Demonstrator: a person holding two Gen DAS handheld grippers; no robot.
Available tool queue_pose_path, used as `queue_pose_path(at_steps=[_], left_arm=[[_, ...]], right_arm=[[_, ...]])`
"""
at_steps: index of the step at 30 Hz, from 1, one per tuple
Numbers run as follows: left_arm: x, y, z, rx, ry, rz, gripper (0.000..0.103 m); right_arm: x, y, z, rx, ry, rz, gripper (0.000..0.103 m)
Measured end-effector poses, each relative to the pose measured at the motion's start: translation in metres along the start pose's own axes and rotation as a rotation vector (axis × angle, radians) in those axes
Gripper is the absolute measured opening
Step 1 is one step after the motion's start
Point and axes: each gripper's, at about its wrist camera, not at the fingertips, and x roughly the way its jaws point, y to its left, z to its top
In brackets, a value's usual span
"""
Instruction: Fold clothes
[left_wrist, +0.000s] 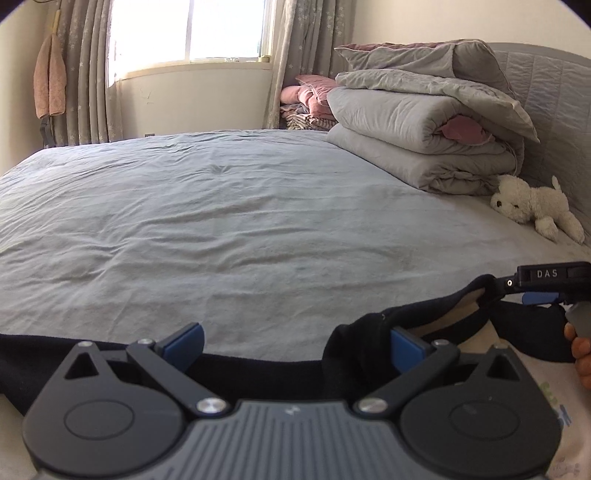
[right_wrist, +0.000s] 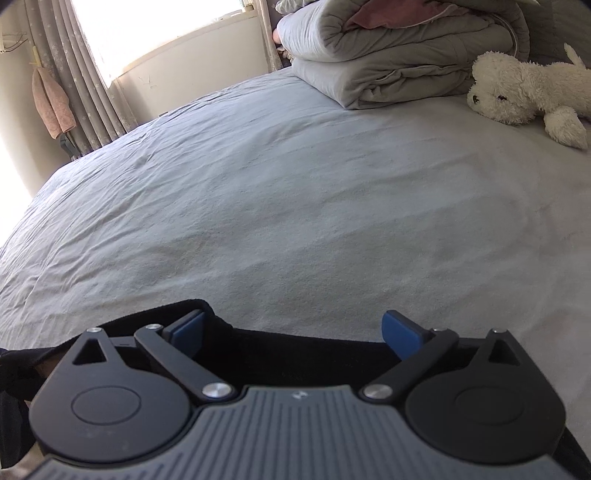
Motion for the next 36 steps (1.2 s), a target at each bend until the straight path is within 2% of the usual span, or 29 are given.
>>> queue_pose_path(at_steps=[1, 5, 7, 10, 11, 12, 17, 19, 21, 23, 27, 31, 33, 36], left_arm=[[0.001, -0.001, 0.000, 0.009, 0.004, -0.003, 0.102], [-0.007, 0.015, 0.007, -0.165, -0.046, -0.102, 0.102], [-0.013, 0.027, 0.009, -0.301, -0.101, -0.146, 0.102], [-0.017, 0.046, 0.009, -0.488, -0.141, -0.170, 0.103], [-0.017, 0.048, 0.009, -0.499, -0.139, -0.164, 0.102], [-0.017, 0.046, 0.008, -0.474, -0.132, -0.152, 0.103], [-0.019, 0.038, 0.006, -0.349, -0.096, -0.097, 0.102], [-0.020, 0.035, 0.006, -0.299, -0.081, -0.075, 0.102], [-0.021, 0.032, 0.005, -0.249, -0.066, -0.053, 0.102], [-0.022, 0.029, 0.004, -0.199, -0.052, -0.031, 0.102], [-0.020, 0.025, 0.002, -0.096, -0.021, 0.043, 0.102], [-0.018, 0.040, -0.003, -0.097, 0.008, 0.098, 0.102], [-0.019, 0.047, -0.004, -0.087, 0.017, 0.129, 0.102], [-0.020, 0.055, -0.007, -0.059, 0.030, 0.166, 0.102]], right_arm=[[0.001, -0.001, 0.000, -0.005, 0.004, -0.002, 0.100], [0.001, -0.001, 0.001, -0.011, 0.004, 0.000, 0.102], [0.001, -0.002, 0.002, 0.009, 0.001, 0.007, 0.102], [0.001, -0.004, 0.005, 0.019, 0.023, 0.006, 0.103], [0.001, -0.003, 0.006, 0.010, 0.030, -0.002, 0.103], [0.001, -0.003, 0.007, 0.001, 0.037, -0.010, 0.103], [-0.015, 0.001, 0.018, 0.009, 0.026, 0.109, 0.103], [-0.020, 0.005, 0.023, -0.039, 0.025, 0.122, 0.103], [-0.018, 0.002, 0.023, -0.066, 0.040, 0.074, 0.103], [-0.015, -0.007, 0.023, -0.036, 0.063, 0.068, 0.103], [-0.019, -0.022, 0.027, 0.046, 0.053, 0.150, 0.103], [-0.026, -0.034, 0.032, 0.172, 0.018, 0.219, 0.103], [-0.026, -0.032, 0.034, 0.131, 0.018, 0.191, 0.103], [-0.025, -0.021, 0.032, -0.045, 0.051, 0.166, 0.103]])
